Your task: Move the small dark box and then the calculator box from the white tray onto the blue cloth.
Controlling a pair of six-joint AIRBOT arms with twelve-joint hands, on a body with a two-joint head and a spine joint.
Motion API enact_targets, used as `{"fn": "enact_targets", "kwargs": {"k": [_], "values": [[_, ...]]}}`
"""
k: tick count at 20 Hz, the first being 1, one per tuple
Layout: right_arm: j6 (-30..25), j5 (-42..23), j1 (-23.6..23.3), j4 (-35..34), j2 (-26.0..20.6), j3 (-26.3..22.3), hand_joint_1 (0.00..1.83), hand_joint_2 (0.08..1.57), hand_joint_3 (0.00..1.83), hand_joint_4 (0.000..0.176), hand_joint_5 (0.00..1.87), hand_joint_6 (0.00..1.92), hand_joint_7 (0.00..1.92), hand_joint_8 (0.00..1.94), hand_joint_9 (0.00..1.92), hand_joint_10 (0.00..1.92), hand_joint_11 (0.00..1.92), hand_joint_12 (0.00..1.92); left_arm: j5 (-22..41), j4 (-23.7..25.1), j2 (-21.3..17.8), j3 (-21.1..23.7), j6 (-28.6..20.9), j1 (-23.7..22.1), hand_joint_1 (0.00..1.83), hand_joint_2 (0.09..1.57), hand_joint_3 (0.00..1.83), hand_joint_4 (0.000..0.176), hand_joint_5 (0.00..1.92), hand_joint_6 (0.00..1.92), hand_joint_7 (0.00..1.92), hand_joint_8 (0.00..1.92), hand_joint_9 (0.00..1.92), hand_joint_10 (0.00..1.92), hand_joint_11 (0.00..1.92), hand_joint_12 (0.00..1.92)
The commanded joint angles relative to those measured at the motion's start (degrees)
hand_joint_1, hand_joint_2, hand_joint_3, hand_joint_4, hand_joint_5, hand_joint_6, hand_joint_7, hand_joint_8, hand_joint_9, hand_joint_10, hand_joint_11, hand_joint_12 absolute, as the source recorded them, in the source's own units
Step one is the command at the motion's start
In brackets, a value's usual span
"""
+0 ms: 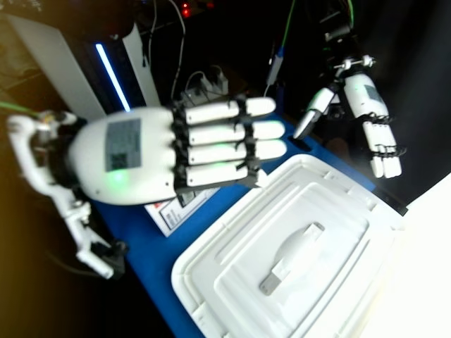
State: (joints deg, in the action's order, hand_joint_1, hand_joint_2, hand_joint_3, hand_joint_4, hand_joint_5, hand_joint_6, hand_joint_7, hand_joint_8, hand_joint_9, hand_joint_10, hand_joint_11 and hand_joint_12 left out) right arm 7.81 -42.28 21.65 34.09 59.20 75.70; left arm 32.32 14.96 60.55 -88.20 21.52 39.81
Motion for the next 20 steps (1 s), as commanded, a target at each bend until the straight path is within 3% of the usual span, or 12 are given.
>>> {"fn": "enact_targets", "kwargs": {"k": [1, 2, 4, 6, 7, 10, 13, 14, 16, 17, 18, 20], "values": [[-0.1, -4.5, -0.8, -3.3, 0.3, 0.6, 0.56, 0.76, 0.00, 0.174, 0.00, 0.00, 0.04, 0.00, 0.22, 0.02, 0.27, 0.83, 6.3, -1.9, -0.1, -0.2, -0.2, -0.2, 0.38, 0.81, 0.00, 0.140, 0.00, 0.00, 0.00, 0.00, 0.00, 0.00, 0.00, 0.00], [-0.1, -4.5, -0.8, -4.3, 0.4, 1.5, 0.56, 0.77, 0.00, 0.176, 0.00, 0.00, 0.01, 0.00, 0.14, 0.00, 0.26, 0.67, 6.6, -2.1, -0.1, -0.2, -0.2, -0.2, 0.36, 0.81, 0.00, 0.120, 0.00, 0.00, 0.00, 0.00, 0.00, 0.00, 0.00, 0.00], [-0.1, -4.5, -0.8, -5.7, 0.6, 3.4, 0.58, 0.75, 0.00, 0.176, 0.00, 0.00, 0.00, 0.00, 0.12, 0.00, 0.27, 0.47, 7.4, -2.7, -0.1, -0.2, -0.2, -0.2, 0.34, 0.82, 0.00, 0.114, 0.00, 0.00, 0.00, 0.00, 0.00, 0.00, 0.00, 0.00], [-0.1, -3.5, -0.8, -6.3, 1.0, 5.1, 0.58, 0.75, 0.00, 0.176, 0.00, 0.00, 0.00, 0.00, 0.13, 0.01, 0.26, 0.44, 7.5, -2.8, -0.1, 0.0, -0.2, -0.3, 0.30, 0.81, 0.00, 0.132, 0.00, 0.00, 0.00, 0.00, 0.00, 0.00, 0.00, 0.00], [-0.1, -2.8, -0.8, -6.3, 1.6, 5.8, 0.55, 0.74, 0.00, 0.176, 0.00, 0.00, 0.00, 0.00, 0.03, 0.00, 0.07, 0.36, 7.8, -3.0, -0.2, 0.2, -0.2, -0.3, 0.30, 0.82, 0.00, 0.120, 0.00, 0.00, 0.00, 0.00, 0.00, 0.00, 0.00, 0.00], [-0.1, -1.8, -0.7, -6.8, 2.9, 7.3, 0.54, 0.76, 0.00, 0.176, 0.00, 0.00, 0.00, 0.00, 0.00, 0.00, 0.00, 0.22, 9.0, -3.7, -0.2, 0.6, -0.2, -0.4, 0.30, 0.81, 0.00, 0.120, 0.00, 0.00, 0.00, 0.00, 0.00, 0.00, 0.00, 0.00], [-0.1, -1.7, -0.5, -7.1, 3.1, 7.4, 0.53, 0.79, 0.00, 0.142, 0.00, 0.00, 0.00, 0.00, 0.00, 0.00, 0.00, 0.39, 9.4, -3.7, -0.2, 0.7, -0.2, -0.8, 0.29, 0.82, 0.00, 0.088, 0.00, 0.00, 0.00, 0.00, 0.00, 0.00, 0.00, 0.00], [-0.1, -1.7, -0.5, -7.1, 3.1, 7.5, 0.50, 0.80, 0.00, 0.126, 0.00, 0.00, 0.00, 0.00, 0.00, 0.00, 0.00, 0.40, 9.4, -3.7, -0.2, 0.8, -0.2, -1.0, 0.30, 0.80, 0.00, 0.088, 0.00, 0.00, 0.00, 0.00, 0.00, 0.00, 0.00, 0.00], [-0.1, -1.7, -0.5, -7.2, 3.3, 7.6, 0.52, 0.78, 0.00, 0.138, 0.00, 0.00, 0.00, 0.00, 0.00, 0.00, 0.00, 0.61, 9.4, -3.5, -0.2, 0.8, -0.2, -1.3, 0.31, 0.78, 0.00, 0.089, 0.00, 0.00, 0.00, 0.00, 0.00, 0.00, 0.00, 0.00], [-0.1, -1.7, -0.5, -7.2, 3.4, 7.7, 0.54, 0.78, 0.00, 0.151, 0.00, 0.00, 0.00, 0.00, 0.00, 0.00, 0.00, 0.59, 9.4, -3.3, -0.2, 0.8, -0.2, -1.6, 0.30, 0.79, 0.00, 0.106, 0.00, 0.00, 0.00, 0.00, 0.00, 0.00, 0.00, 0.00], [-0.1, -1.7, -0.5, -7.2, 3.4, 7.8, 0.57, 0.77, 0.00, 0.149, 0.00, 0.00, 0.00, 0.00, 0.00, 0.00, 0.00, 0.59, 9.4, -3.2, -0.2, 0.9, -0.2, -1.7, 0.29, 0.80, 0.00, 0.096, 0.00, 0.00, 0.00, 0.00, 0.00, 0.00, 0.00, 0.00], [-0.1, -1.7, -0.5, -7.4, 3.7, 8.2, 0.63, 0.75, 0.00, 0.161, 0.00, 0.00, 0.05, 0.00, 0.13, 0.02, 0.00, 0.83, 9.2, -2.9, -0.2, 0.9, -0.2, -2.0, 0.28, 0.81, 0.00, 0.103, 0.00, 0.00, 0.00, 0.00, 0.00, 0.00, 0.00, 0.00]]}}
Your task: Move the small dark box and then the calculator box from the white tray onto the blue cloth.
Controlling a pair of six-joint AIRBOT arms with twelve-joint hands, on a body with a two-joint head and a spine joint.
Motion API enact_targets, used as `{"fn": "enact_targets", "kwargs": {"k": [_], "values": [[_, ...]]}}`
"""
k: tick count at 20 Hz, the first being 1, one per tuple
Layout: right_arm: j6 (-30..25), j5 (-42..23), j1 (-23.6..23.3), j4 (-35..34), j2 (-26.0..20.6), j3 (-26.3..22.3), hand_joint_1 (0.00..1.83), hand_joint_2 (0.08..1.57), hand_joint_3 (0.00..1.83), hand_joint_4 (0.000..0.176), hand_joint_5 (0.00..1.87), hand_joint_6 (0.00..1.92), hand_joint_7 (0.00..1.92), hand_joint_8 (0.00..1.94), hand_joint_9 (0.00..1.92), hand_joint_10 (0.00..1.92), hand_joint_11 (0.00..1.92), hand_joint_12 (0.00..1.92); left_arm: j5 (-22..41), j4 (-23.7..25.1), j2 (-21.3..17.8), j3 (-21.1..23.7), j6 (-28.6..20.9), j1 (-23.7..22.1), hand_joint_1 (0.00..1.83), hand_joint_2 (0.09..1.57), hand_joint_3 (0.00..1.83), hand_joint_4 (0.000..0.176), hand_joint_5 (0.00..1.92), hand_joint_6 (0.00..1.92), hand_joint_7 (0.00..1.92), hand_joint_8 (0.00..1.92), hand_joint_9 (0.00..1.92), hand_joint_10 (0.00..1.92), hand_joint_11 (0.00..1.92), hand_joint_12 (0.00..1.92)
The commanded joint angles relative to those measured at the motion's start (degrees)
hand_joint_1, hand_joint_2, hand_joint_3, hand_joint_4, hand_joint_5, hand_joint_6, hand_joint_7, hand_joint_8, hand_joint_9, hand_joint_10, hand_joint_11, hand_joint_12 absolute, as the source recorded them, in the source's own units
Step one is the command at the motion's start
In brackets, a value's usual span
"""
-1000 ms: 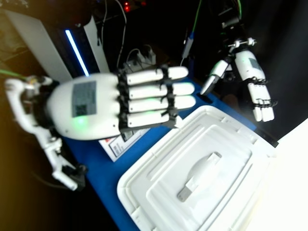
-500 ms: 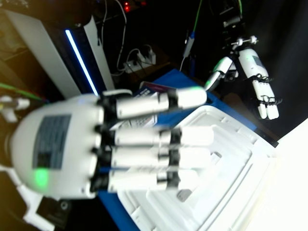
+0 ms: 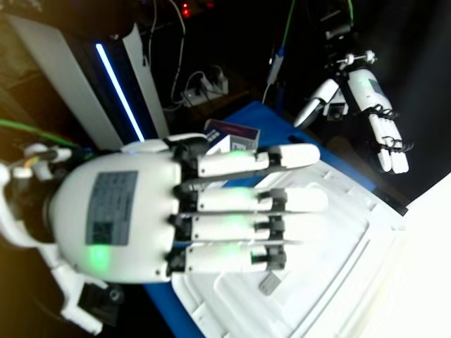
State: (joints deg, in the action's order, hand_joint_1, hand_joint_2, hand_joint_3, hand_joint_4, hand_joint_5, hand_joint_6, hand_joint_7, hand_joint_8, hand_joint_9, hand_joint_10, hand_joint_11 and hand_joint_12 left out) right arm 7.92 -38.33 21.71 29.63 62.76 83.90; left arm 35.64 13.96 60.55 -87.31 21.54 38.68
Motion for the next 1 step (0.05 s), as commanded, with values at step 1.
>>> {"fn": "enact_targets", "kwargs": {"k": [1], "values": [[-0.2, -5.6, -0.5, -3.2, 0.4, 0.3, 0.65, 0.74, 0.00, 0.161, 0.00, 0.00, 0.06, 0.00, 0.15, 0.02, 0.00, 0.99, 5.6, -1.4, -0.3, 0.0, -0.2, -1.0, 0.27, 0.81, 0.00, 0.092, 0.00, 0.00, 0.00, 0.00, 0.00, 0.00, 0.00, 0.00]]}}
